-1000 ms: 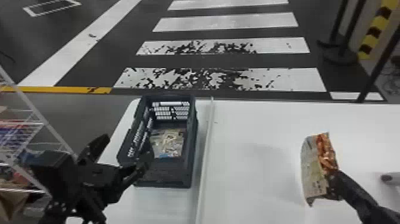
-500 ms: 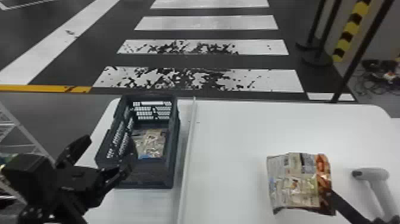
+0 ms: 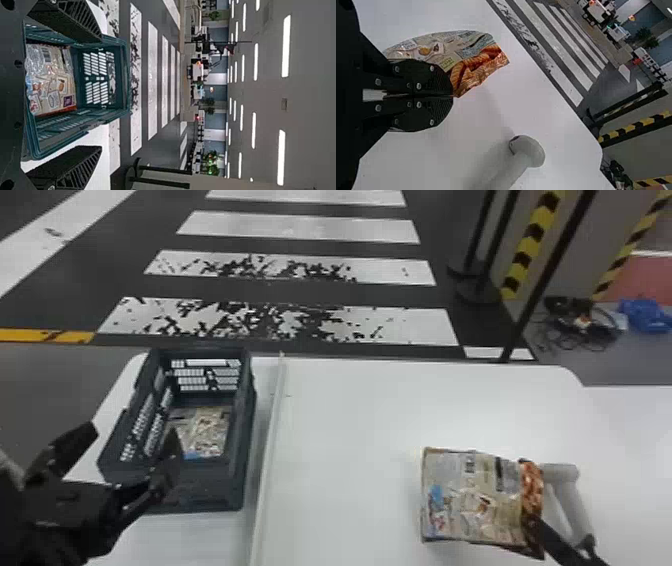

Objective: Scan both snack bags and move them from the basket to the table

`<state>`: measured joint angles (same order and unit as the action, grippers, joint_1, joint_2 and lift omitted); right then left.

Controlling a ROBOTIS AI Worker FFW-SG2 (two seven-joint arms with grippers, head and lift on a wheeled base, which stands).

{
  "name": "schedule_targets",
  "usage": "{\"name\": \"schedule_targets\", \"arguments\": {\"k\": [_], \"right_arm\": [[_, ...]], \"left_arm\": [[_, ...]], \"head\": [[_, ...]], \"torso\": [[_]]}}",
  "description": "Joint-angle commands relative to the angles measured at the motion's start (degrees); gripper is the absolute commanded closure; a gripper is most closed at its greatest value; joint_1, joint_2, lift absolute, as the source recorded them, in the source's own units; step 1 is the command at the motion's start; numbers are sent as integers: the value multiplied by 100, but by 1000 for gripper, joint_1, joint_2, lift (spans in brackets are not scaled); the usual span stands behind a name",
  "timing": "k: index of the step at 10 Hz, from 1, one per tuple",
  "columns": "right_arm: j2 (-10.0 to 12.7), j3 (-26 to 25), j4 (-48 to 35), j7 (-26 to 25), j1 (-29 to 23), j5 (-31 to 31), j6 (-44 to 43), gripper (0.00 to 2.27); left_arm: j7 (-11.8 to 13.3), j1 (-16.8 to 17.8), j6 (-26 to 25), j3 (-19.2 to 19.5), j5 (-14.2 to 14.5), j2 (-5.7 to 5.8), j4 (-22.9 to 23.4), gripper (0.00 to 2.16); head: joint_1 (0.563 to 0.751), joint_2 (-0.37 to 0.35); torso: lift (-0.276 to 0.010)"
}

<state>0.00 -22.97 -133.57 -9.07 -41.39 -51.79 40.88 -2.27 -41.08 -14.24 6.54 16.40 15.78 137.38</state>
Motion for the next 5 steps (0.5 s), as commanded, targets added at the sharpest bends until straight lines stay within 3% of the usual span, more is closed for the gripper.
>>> {"name": "schedule_targets", "arguments": {"k": [1,5], "right_arm": [[5,-33,129,1,96,178,-49,134],[5,82,103,1,-45,327,-13,63]], "left_arm": [[16,-40,4,-4,-6,13,17,29],[16,-75,4,-4,-32,4,44,29]], "head": [[695,-67],[695,-90]], "torso": [[-98],[-98]]}}
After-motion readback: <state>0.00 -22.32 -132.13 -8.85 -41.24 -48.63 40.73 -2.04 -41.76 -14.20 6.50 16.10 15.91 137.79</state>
